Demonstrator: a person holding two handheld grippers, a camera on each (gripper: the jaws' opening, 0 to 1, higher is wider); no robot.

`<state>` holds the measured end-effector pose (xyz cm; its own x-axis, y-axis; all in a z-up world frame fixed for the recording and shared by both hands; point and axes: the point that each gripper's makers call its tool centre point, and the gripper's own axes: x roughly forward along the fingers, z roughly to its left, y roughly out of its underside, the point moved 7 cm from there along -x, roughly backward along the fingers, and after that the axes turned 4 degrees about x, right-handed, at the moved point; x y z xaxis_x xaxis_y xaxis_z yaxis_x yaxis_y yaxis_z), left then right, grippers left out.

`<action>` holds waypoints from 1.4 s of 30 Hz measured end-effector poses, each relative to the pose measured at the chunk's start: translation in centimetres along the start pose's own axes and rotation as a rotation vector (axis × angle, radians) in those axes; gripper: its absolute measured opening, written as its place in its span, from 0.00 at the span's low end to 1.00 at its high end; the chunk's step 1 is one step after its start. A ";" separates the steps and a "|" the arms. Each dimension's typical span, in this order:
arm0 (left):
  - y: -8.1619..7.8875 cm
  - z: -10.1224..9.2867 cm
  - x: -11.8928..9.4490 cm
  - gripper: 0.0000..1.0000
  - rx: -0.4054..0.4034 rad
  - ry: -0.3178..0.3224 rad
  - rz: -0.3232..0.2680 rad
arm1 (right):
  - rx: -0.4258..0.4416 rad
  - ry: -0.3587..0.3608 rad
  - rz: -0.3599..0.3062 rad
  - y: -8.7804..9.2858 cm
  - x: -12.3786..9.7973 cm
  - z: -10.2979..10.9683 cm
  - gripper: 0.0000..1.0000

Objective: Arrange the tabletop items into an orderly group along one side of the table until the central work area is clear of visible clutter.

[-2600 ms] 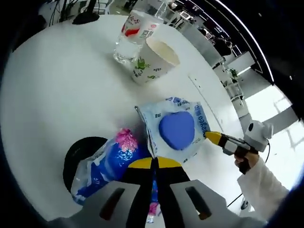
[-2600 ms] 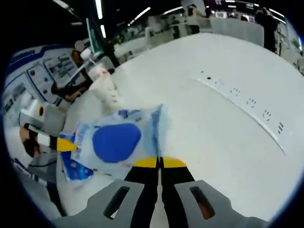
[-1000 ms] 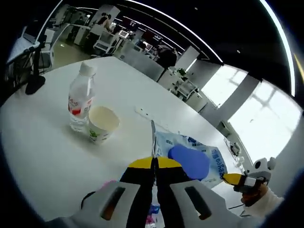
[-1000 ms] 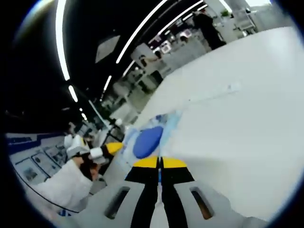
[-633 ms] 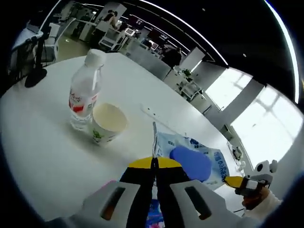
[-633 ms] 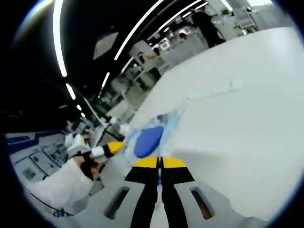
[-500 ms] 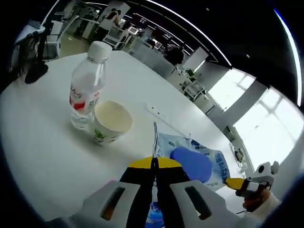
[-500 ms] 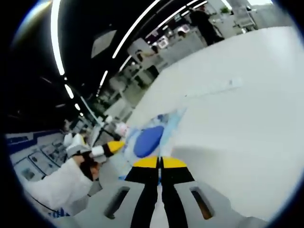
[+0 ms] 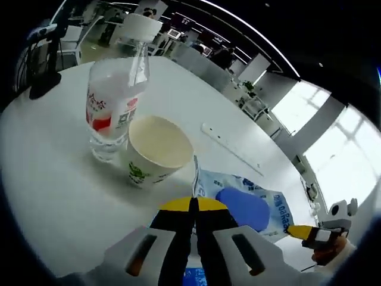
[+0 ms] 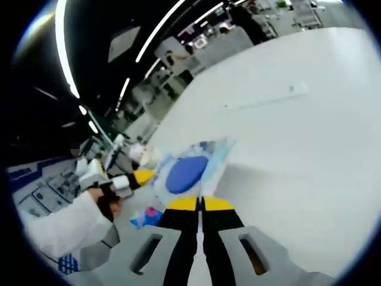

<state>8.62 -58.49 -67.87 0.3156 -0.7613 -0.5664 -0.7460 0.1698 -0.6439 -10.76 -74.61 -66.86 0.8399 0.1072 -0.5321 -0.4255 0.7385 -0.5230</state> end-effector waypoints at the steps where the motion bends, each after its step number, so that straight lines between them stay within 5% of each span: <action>1: 0.0 0.2 0.3 0.00 0.002 -0.006 0.005 | 0.001 0.002 0.006 0.1 0.3 -0.1 0.00; 14: 0.1 2.5 1.6 0.00 -0.065 -0.030 0.014 | -0.048 0.022 0.082 0.5 3.1 -1.1 0.00; 21: 1.1 2.8 2.2 0.00 0.025 -0.062 0.060 | -0.017 0.075 0.138 1.8 3.9 -2.5 0.00; 32: 1.4 2.9 2.7 0.00 0.052 -0.099 0.067 | 0.005 0.085 0.132 2.7 4.1 -3.0 0.00; 37: 1.6 3.0 2.6 0.00 0.083 -0.102 0.053 | -0.052 0.103 0.116 3.0 4.2 -2.9 0.00; 39: 1.7 3.2 2.6 0.00 0.053 -0.093 0.037 | -0.031 0.115 0.113 3.1 4.3 -3.1 0.00; 41: 1.8 3.4 2.6 0.00 -0.094 -0.079 -0.001 | 0.116 0.117 0.113 3.2 4.2 -2.9 0.00; 42: 1.9 3.6 2.6 0.00 -0.122 -0.076 -0.012 | 0.090 0.124 0.110 3.0 4.2 -3.2 0.00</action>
<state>10.10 -57.86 -72.41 0.3650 -0.7122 -0.5996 -0.8064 0.0801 -0.5860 -9.55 -74.06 -72.79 0.7399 0.1116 -0.6633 -0.4758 0.7839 -0.3989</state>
